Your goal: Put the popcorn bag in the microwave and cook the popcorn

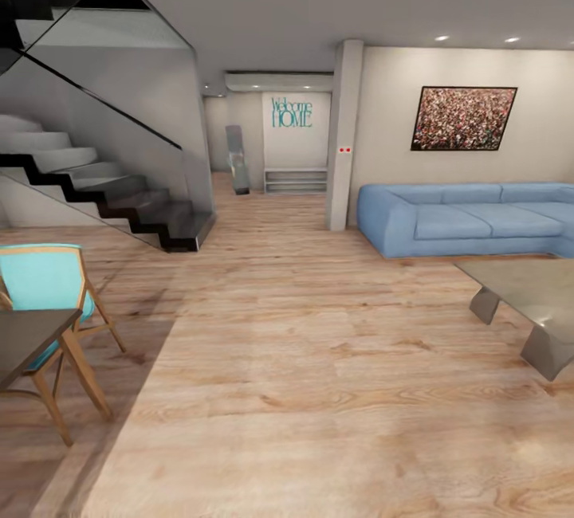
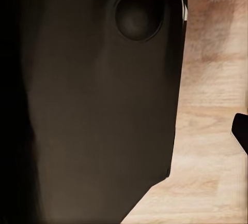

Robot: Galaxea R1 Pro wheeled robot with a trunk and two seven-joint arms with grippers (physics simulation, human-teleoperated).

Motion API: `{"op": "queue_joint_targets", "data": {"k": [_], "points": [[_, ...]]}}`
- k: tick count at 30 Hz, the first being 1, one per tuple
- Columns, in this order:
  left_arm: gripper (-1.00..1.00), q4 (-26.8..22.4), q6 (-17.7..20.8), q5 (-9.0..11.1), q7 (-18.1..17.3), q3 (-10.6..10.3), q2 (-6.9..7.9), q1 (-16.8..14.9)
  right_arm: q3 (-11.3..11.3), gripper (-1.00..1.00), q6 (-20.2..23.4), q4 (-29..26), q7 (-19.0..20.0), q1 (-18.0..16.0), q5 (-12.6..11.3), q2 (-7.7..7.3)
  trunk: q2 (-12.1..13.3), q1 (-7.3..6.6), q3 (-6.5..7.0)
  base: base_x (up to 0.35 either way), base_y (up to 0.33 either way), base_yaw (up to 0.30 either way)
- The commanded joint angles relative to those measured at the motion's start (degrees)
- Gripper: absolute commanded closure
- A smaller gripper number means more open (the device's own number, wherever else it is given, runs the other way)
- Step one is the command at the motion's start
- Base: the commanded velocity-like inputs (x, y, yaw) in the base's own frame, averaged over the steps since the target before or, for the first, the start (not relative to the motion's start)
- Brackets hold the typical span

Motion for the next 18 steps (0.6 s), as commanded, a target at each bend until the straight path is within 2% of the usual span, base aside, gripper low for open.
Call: {"op": "queue_joint_targets", "data": {"k": [1, 12, 18], "points": [[-1.00, -0.01, -0.11, 0.33, 0.02, 0.02, -0.01, -0.01, 0.03, -1.00, -0.03, 0.00, -0.01, 0.00, 0.05, 0.00, -0.02, 0.00, -0.04, 0.000, 0.000, 0.270], [-1.00, -0.01, -0.03, 0.33, -0.01, 0.02, -0.03, -0.01, 0.04, -1.00, -0.08, 0.00, -0.02, 0.00, 0.05, 0.10, -0.02, 0.00, -0.04, 0.000, 0.000, 0.270], [-1.00, -0.01, -0.03, 0.33, -0.01, -0.06, -0.09, -0.01, 0.32, -1.00, -2.01, 0.00, 0.00, 0.00, 0.45, 0.17, -0.02, 0.00, -0.04, 0.000, 0.000, 0.274]]}}
